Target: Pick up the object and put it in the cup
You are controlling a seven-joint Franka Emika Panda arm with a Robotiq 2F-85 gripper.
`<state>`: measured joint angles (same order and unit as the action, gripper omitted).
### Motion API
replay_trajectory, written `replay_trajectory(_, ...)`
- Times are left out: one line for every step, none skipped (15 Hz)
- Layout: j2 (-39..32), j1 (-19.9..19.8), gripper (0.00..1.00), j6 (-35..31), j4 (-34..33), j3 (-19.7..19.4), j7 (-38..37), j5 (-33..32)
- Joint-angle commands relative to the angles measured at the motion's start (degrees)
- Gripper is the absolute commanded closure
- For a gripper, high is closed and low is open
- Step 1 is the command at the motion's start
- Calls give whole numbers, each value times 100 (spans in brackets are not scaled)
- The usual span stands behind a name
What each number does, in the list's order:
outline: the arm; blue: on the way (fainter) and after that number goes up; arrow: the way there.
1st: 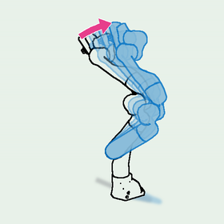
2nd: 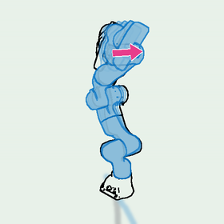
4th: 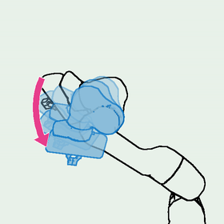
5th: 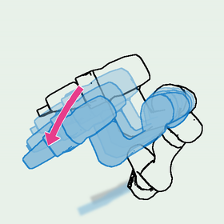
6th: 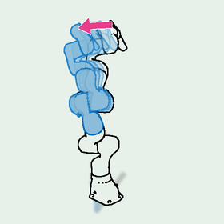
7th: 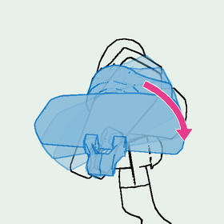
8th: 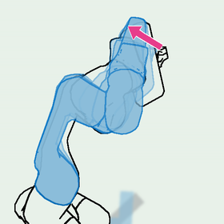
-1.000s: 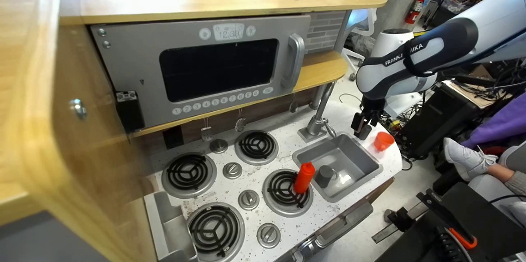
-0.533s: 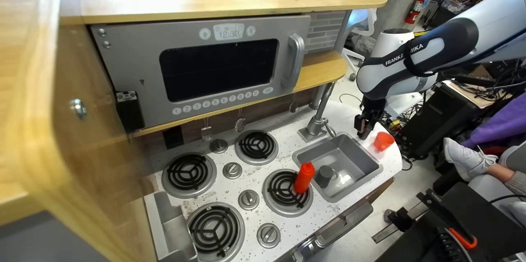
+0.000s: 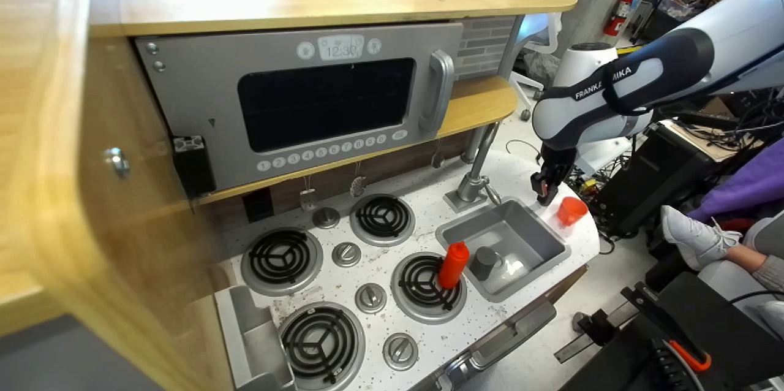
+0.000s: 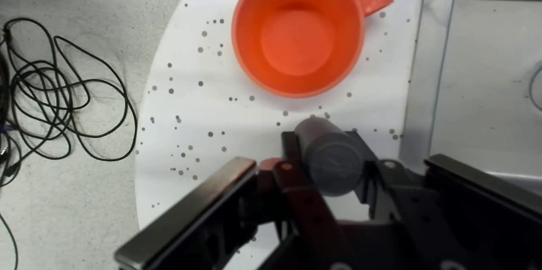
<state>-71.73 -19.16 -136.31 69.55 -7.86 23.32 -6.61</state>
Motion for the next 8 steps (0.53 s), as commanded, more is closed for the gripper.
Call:
replay_trajectory(147,-104,92,264,-70,37,55,-72)
replay_trajectory(278,-178,92,278,6,82,124,-29)
replay_trajectory(375,-237,92,287,48,106,160,-2)
replay_trajectory(506,-297,92,315,106,117,194,19)
replay_trajectory(673,-325,92,340,226,84,286,101)
replay_trajectory(794,-386,92,398,284,102,361,119)
replay_trajectory(892,-424,92,409,364,87,444,95)
replay_trajectory(975,-448,92,460,437,67,531,56)
